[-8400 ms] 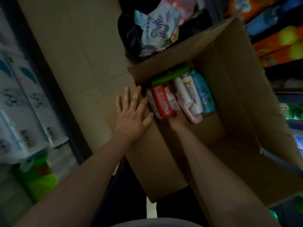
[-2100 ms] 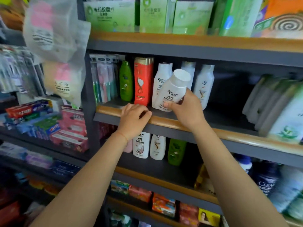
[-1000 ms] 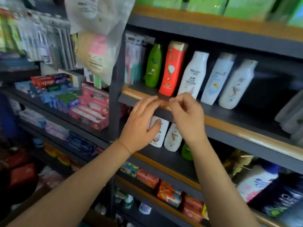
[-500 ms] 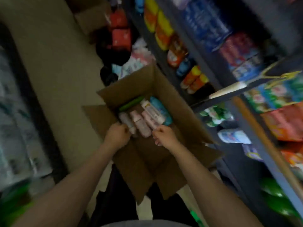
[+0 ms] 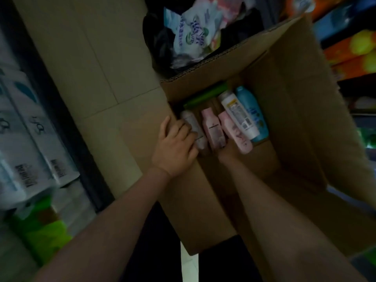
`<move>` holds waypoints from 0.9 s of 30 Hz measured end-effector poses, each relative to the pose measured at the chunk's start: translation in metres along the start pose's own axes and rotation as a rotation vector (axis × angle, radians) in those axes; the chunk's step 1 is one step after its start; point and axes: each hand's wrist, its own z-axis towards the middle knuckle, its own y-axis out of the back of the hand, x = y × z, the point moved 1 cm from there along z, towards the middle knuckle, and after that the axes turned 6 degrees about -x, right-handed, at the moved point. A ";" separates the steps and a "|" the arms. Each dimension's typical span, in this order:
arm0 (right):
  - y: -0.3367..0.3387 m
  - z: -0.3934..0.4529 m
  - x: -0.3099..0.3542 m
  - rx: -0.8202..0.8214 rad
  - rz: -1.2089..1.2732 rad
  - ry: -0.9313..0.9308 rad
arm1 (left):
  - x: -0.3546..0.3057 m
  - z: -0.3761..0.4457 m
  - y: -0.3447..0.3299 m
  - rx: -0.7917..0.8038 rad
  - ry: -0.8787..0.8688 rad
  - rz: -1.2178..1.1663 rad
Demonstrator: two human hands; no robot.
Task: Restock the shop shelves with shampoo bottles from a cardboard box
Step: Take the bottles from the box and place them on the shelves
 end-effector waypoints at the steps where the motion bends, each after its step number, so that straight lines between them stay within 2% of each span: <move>1: -0.004 0.007 -0.002 0.006 0.014 -0.001 | 0.000 0.000 -0.001 -0.024 -0.002 0.001; 3: -0.007 0.014 -0.004 0.021 0.039 -0.048 | 0.001 0.000 -0.002 -0.045 -0.001 -0.005; 6: 0.000 0.013 0.000 0.066 -0.098 -0.101 | 0.002 0.000 -0.004 -0.048 -0.003 -0.007; 8: 0.007 0.007 0.006 0.112 -0.068 -0.068 | 0.001 0.000 -0.005 -0.049 -0.008 0.000; 11: 0.010 -0.009 0.020 0.123 -0.080 0.125 | -0.001 0.001 -0.004 -0.042 -0.008 -0.007; 12: 0.009 -0.012 0.023 0.132 0.005 0.093 | -0.001 0.002 -0.004 -0.040 -0.006 -0.006; 13: 0.009 -0.018 0.028 0.176 0.146 -0.020 | -0.001 0.002 -0.004 -0.039 -0.004 -0.007; 15: 0.016 -0.033 0.039 0.393 0.394 -0.242 | -0.001 0.002 -0.002 -0.034 -0.006 -0.015; 17: 0.030 -0.045 0.043 0.509 0.461 -0.225 | -0.001 0.003 0.003 0.006 0.002 -0.037; 19: 0.050 -0.061 0.047 0.491 0.493 -0.092 | -0.004 0.009 0.012 0.103 0.090 -0.108; 21: 0.075 -0.087 0.052 0.374 0.429 0.098 | -0.014 0.023 0.029 0.181 0.334 -0.353; 22: 0.089 -0.102 0.055 0.295 0.392 0.199 | -0.022 0.034 0.043 0.199 0.530 -0.596; 23: 0.105 -0.118 0.060 0.219 0.366 0.294 | -0.036 0.046 0.064 0.223 0.740 -0.920; 24: 0.121 -0.134 0.061 0.166 0.363 0.378 | -0.053 0.059 0.086 0.221 0.879 -1.270; 25: 0.139 -0.151 0.063 0.129 0.383 0.460 | -0.070 0.071 0.106 0.176 0.917 -1.551; 27: 0.177 -0.185 0.062 0.072 0.460 0.605 | -0.105 0.088 0.147 0.100 0.868 -1.882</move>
